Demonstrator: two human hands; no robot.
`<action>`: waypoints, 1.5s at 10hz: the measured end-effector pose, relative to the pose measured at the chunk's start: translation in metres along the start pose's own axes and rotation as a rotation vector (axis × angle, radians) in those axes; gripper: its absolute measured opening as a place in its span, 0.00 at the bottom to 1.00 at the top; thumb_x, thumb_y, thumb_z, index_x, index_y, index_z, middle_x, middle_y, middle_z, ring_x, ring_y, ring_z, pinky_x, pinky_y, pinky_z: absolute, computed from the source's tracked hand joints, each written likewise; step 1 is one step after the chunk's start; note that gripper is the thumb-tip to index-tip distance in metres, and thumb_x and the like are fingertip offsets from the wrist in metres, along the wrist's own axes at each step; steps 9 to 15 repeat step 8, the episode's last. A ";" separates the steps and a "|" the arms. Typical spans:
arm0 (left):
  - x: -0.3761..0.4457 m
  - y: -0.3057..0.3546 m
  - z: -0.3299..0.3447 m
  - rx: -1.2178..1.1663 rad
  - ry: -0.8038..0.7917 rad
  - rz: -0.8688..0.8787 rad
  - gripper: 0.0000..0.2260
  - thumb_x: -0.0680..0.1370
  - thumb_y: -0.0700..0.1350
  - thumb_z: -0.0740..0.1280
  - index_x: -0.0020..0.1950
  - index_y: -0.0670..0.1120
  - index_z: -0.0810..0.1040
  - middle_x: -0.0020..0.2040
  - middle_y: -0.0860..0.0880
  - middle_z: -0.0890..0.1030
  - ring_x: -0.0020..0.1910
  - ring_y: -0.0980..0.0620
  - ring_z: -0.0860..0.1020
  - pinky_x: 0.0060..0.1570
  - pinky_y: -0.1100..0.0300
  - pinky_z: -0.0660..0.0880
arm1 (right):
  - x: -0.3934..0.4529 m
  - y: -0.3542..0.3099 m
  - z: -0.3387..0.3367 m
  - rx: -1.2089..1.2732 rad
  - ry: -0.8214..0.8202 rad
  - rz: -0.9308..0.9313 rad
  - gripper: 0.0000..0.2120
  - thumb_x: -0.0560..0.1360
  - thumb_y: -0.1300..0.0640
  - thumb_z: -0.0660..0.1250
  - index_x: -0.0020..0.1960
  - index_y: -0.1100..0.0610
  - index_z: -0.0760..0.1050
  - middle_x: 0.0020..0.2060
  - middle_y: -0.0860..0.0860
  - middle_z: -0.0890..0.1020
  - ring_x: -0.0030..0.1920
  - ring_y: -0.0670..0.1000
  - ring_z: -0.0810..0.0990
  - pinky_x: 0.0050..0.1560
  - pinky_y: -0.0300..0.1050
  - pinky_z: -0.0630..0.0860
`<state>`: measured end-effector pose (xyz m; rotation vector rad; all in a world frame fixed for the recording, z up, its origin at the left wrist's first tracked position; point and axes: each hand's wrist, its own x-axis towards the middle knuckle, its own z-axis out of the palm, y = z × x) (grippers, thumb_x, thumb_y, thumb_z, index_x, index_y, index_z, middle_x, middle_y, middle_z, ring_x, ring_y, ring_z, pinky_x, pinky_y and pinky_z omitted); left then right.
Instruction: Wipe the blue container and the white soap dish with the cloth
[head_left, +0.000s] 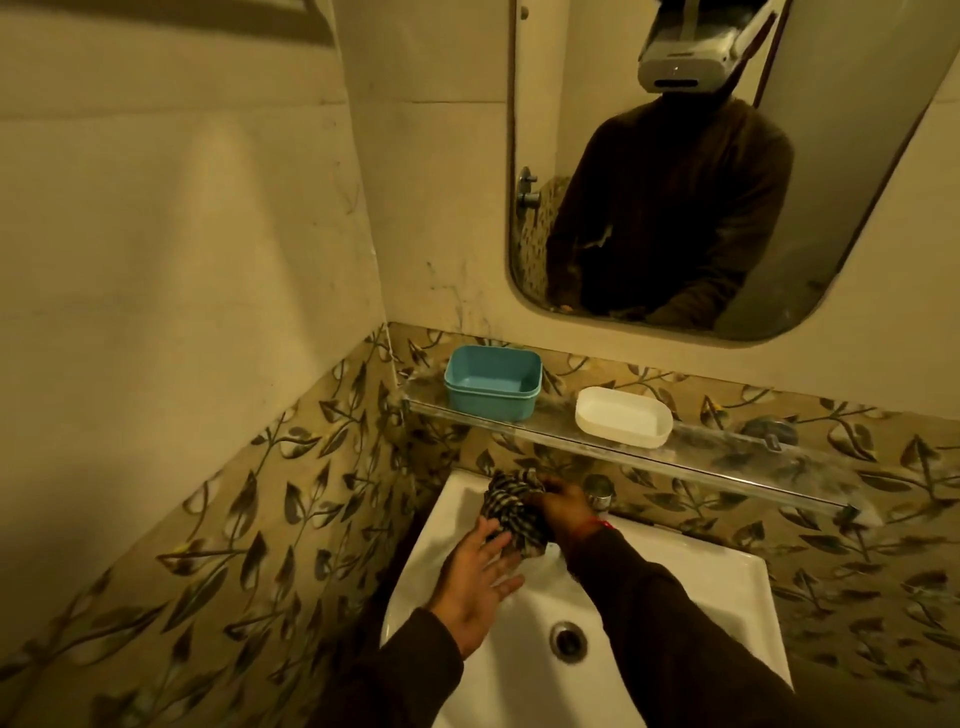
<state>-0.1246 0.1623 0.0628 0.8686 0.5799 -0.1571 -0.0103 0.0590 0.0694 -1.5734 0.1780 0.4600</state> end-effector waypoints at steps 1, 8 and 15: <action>0.016 0.015 0.000 -0.116 0.022 0.071 0.21 0.85 0.53 0.55 0.76 0.44 0.67 0.72 0.41 0.73 0.64 0.43 0.75 0.64 0.48 0.70 | 0.023 -0.010 0.020 0.084 -0.007 0.007 0.15 0.75 0.74 0.62 0.61 0.67 0.75 0.48 0.62 0.81 0.43 0.57 0.80 0.47 0.52 0.78; 0.064 0.021 -0.018 -0.186 0.148 0.194 0.26 0.85 0.58 0.51 0.77 0.44 0.66 0.75 0.41 0.70 0.74 0.41 0.68 0.73 0.46 0.65 | 0.044 0.043 0.007 0.137 -0.081 0.193 0.12 0.79 0.70 0.56 0.39 0.65 0.74 0.33 0.60 0.76 0.28 0.54 0.78 0.23 0.37 0.75; 0.064 0.021 -0.018 -0.186 0.148 0.194 0.26 0.85 0.58 0.51 0.77 0.44 0.66 0.75 0.41 0.70 0.74 0.41 0.68 0.73 0.46 0.65 | 0.044 0.043 0.007 0.137 -0.081 0.193 0.12 0.79 0.70 0.56 0.39 0.65 0.74 0.33 0.60 0.76 0.28 0.54 0.78 0.23 0.37 0.75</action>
